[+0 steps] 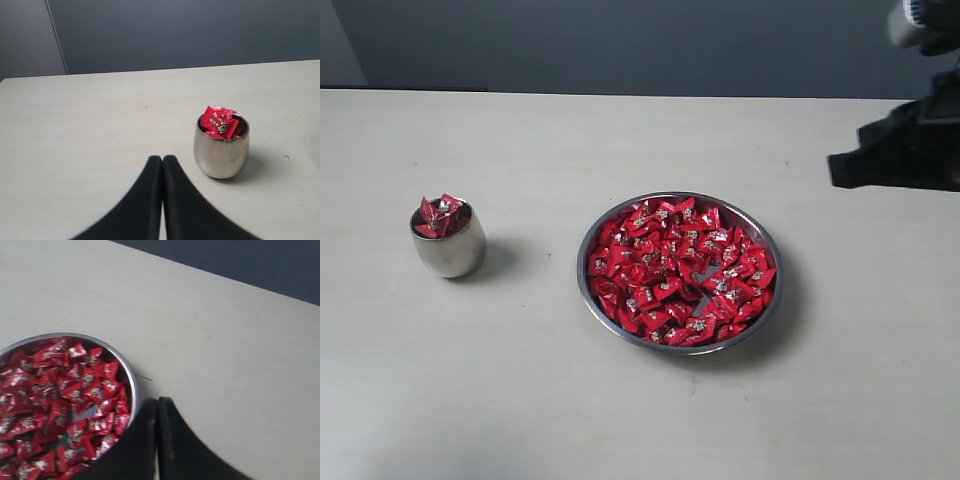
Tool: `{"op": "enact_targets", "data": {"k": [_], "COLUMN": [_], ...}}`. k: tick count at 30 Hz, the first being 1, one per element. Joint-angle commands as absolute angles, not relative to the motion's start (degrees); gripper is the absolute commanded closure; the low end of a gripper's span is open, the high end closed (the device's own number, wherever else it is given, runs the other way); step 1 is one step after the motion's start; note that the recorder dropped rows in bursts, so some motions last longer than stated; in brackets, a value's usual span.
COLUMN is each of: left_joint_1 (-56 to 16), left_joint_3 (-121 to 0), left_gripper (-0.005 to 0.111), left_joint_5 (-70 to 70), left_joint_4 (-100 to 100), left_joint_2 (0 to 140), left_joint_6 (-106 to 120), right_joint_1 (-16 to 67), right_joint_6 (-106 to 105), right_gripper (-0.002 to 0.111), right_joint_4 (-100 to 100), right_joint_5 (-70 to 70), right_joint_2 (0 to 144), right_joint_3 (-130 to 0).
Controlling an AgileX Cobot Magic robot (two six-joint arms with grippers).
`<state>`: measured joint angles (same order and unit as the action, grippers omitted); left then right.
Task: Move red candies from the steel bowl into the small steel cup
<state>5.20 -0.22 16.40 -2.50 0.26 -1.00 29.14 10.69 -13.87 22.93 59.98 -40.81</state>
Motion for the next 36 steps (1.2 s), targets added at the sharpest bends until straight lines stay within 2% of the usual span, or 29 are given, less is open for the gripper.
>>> {"op": "enact_targets", "data": {"k": [1,9,17,36], "left_joint_1": [4.82,4.82,4.82,4.82], "left_joint_3": [0.00,0.00,0.00,0.00], "left_gripper": [0.106,0.106,0.106,0.106], "left_joint_5": [16.30,16.30,16.30,16.30], "left_joint_4": [-2.57,-2.57,-2.57,-2.57], "left_joint_2": [0.00,0.00,0.00,0.00], "left_joint_6": [-1.15,-1.15,-1.15,-1.15], "right_joint_1": [21.10,8.99,2.04,0.00], "right_joint_6": [10.90,7.70,5.49,5.49], "right_gripper": [0.109,0.109,0.109,0.109], "right_joint_4": [-14.31,-10.39,-7.10,-6.07], "right_joint_5": [22.13,22.01,20.76,11.66], "right_joint_2": [52.10,38.96,28.51,10.62], "right_joint_3": [-35.29,-25.61,-16.83,-2.23]}}
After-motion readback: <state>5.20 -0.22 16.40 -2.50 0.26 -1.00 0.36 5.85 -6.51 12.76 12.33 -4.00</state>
